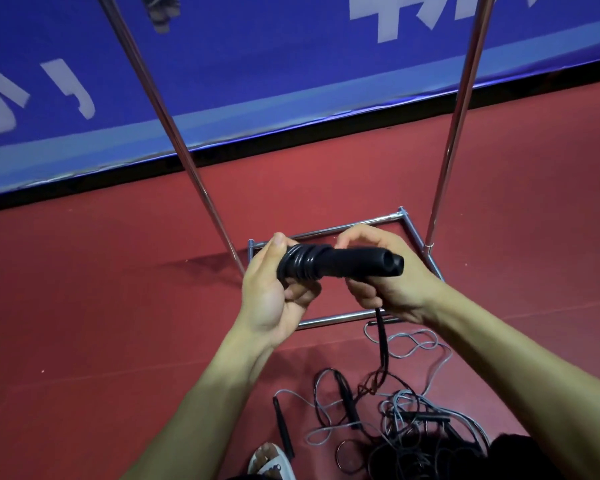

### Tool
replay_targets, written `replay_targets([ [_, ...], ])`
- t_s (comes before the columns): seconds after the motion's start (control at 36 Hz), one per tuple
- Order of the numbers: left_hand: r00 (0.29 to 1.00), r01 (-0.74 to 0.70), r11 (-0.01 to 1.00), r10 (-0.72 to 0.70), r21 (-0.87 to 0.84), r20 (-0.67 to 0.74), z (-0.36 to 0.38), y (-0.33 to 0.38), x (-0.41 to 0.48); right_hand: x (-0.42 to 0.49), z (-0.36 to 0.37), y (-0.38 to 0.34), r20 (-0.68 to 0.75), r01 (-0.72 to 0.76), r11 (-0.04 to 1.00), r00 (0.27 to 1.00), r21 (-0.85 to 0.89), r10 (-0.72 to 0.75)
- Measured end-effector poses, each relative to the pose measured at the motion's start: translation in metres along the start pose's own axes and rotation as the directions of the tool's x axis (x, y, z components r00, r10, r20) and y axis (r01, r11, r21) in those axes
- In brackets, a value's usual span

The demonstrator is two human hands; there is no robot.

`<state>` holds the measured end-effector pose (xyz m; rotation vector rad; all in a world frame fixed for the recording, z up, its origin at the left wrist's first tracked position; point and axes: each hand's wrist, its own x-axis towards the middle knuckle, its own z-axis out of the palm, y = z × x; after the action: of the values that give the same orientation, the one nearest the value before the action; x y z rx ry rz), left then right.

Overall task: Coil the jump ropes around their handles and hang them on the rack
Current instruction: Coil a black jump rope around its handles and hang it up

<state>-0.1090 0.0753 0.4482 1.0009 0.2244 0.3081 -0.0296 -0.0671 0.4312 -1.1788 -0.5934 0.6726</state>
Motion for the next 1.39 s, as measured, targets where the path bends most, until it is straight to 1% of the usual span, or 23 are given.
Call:
replay_targets([
  [0.06, 0.999, -0.011, 1.0, 0.01, -0.013, -0.052, 0.003, 0.0, 0.002, 0.002, 0.002, 0.003, -0.081, 0.044, 0.996, 0.995, -0.083, -0.05],
  [0.11, 0.989, 0.003, 0.998, -0.013, -0.067, -0.146, 0.005, -0.001, 0.005, 0.003, 0.005, 0.006, -0.127, 0.042, 0.989, 0.99, -0.139, -0.06],
  [0.17, 0.973, 0.0, 0.994, -0.025, -0.108, -0.229, 0.005, -0.001, 0.008, 0.005, 0.007, 0.009, -0.173, -0.003, 0.997, 0.985, -0.078, -0.011],
  [0.25, 0.95, -0.025, 0.994, -0.008, -0.103, -0.311, 0.006, -0.004, 0.013, 0.007, 0.013, 0.012, -0.21, -0.053, 0.998, 0.976, 0.045, 0.062],
  [0.33, 0.928, -0.058, 0.996, 0.029, -0.067, -0.371, 0.007, -0.006, 0.018, 0.009, 0.019, 0.011, -0.254, -0.092, 0.994, 0.962, 0.055, 0.103],
  [0.39, 0.912, -0.083, 0.996, 0.069, -0.016, -0.405, 0.008, -0.007, 0.022, 0.01, 0.021, 0.011, -0.283, -0.092, 0.995, 0.954, 0.036, 0.099],
  [0.5, 0.869, -0.161, 0.976, 0.21, 0.145, -0.448, 0.004, -0.012, 0.028, 0.01, 0.027, 0.012, -0.302, -0.139, 0.989, 0.946, -0.047, 0.119],
  [0.58, 0.821, -0.164, 0.938, 0.302, 0.306, -0.485, 0.0, -0.015, 0.032, 0.01, 0.03, 0.012, -0.322, -0.154, 0.985, 0.939, -0.079, 0.121],
  [0.64, 0.789, -0.175, 0.914, 0.352, 0.365, -0.504, -0.002, -0.013, 0.036, 0.009, 0.031, 0.013, -0.322, -0.17, 0.969, 0.941, -0.181, 0.106],
  [0.69, 0.773, -0.189, 0.907, 0.374, 0.377, -0.513, -0.004, -0.009, 0.04, 0.006, 0.033, 0.013, -0.31, -0.171, 0.949, 0.947, -0.265, 0.084],
  [0.72, 0.765, -0.195, 0.887, 0.405, 0.419, -0.501, -0.008, -0.008, 0.042, 0.006, 0.034, 0.013, -0.309, -0.168, 0.947, 0.948, -0.275, 0.078],
  [0.75, 0.752, -0.19, 0.841, 0.457, 0.507, -0.475, -0.011, -0.007, 0.043, 0.006, 0.033, 0.013, -0.315, -0.167, 0.948, 0.946, -0.271, 0.076],
  [0.81, 0.731, -0.183, 0.69, 0.572, 0.7, -0.373, -0.019, -0.007, 0.043, 0.007, 0.031, 0.012, -0.346, -0.177, 0.953, 0.934, -0.245, 0.085],
  [0.83, 0.73, -0.181, 0.629, 0.601, 0.756, -0.326, -0.022, -0.009, 0.044, 0.007, 0.03, 0.011, -0.358, -0.183, 0.955, 0.929, -0.235, 0.09],
  [0.86, 0.73, -0.18, 0.603, 0.612, 0.777, -0.306, -0.025, -0.009, 0.044, 0.006, 0.029, 0.012, -0.36, -0.19, 0.948, 0.928, -0.255, 0.09],
  [0.92, 0.722, -0.184, 0.559, 0.635, 0.809, -0.274, -0.029, -0.011, 0.045, 0.005, 0.028, 0.016, -0.354, -0.214, 0.909, 0.932, -0.356, 0.081],
  [1.0, 0.682, -0.199, 0.419, 0.708, 0.886, -0.181, -0.035, -0.009, 0.044, 0.003, 0.025, 0.017, -0.337, -0.223, 0.846, 0.94, -0.483, 0.055],
  [1.03, 0.675, -0.205, 0.368, 0.724, 0.907, -0.141, -0.036, -0.008, 0.043, 0.003, 0.023, 0.015, -0.321, -0.211, 0.803, 0.947, -0.557, 0.027],
  [1.08, 0.674, -0.228, 0.289, 0.736, 0.93, -0.063, -0.039, -0.006, 0.039, 0.002, 0.02, 0.009, -0.289, -0.198, 0.712, 0.957, -0.673, -0.007],
  [1.11, 0.681, -0.248, 0.249, 0.732, 0.936, -0.014, -0.039, -0.006, 0.038, 0.003, 0.018, 0.007, -0.288, -0.202, 0.702, 0.958, -0.683, -0.004],
  [1.19, 0.71, -0.29, 0.176, 0.698, 0.941, 0.088, -0.042, -0.007, 0.034, 0.006, 0.006, 0.006, -0.315, -0.24, 0.747, 0.948, -0.62, 0.043],
  [1.31, 0.728, -0.352, 0.101, 0.654, 0.93, 0.205, -0.046, -0.008, 0.031, 0.006, -0.002, 0.003, -0.331, -0.285, 0.755, 0.939, -0.591, 0.096],
  [1.39, 0.742, -0.394, 0.055, 0.608, 0.918, 0.282, -0.046, -0.009, 0.03, 0.005, -0.001, -0.002, -0.286, -0.236, 0.871, 0.951, -0.432, 0.117],
])
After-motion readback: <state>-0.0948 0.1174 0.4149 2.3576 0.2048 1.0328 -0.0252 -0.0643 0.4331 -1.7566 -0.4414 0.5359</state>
